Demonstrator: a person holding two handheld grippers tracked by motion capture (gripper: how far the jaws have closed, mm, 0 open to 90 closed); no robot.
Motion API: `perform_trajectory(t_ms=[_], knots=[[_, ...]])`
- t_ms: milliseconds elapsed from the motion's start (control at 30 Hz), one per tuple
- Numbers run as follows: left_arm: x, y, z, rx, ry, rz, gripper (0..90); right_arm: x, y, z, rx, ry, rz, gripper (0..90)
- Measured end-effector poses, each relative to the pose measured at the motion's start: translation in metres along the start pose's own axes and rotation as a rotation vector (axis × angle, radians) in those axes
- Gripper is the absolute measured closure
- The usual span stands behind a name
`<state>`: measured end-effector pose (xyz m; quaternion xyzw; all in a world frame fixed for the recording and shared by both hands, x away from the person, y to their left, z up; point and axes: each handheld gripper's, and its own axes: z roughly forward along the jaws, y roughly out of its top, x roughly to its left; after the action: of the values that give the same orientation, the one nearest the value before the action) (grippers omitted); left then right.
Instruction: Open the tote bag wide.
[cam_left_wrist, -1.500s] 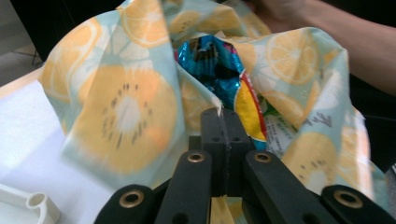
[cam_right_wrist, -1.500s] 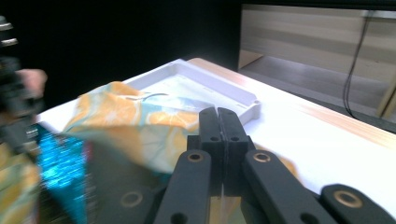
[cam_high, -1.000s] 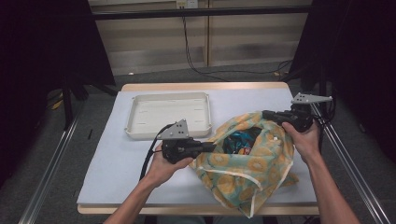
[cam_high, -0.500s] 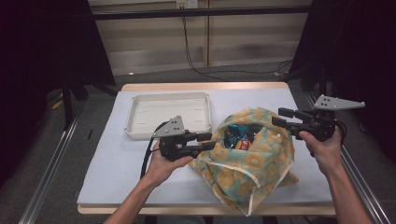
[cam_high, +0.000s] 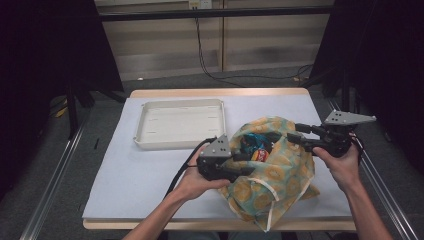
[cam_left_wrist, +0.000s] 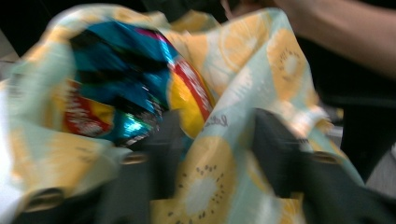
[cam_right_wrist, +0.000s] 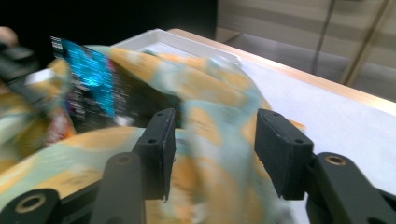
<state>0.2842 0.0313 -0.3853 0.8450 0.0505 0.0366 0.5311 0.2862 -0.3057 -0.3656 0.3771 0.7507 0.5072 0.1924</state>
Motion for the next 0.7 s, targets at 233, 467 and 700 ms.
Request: perform_trajectory(t_ms=[233, 467, 700], knots=[[-0.026, 0.005, -0.017, -0.022, -0.110, 0.044, 90.0, -0.009, -0.011, 0.005, 0.030, 0.018, 0.030, 88.0], [-0.058, 0.000, -0.030, -0.031, -0.258, 0.058, 90.0, -0.023, -0.007, -0.006, -0.039, -0.040, 0.077, 90.0], [-0.071, -0.020, -0.024, 0.029, -0.304, 0.043, 90.0, -0.039, -0.022, -0.003, -0.020, -0.099, 0.106, 90.0]])
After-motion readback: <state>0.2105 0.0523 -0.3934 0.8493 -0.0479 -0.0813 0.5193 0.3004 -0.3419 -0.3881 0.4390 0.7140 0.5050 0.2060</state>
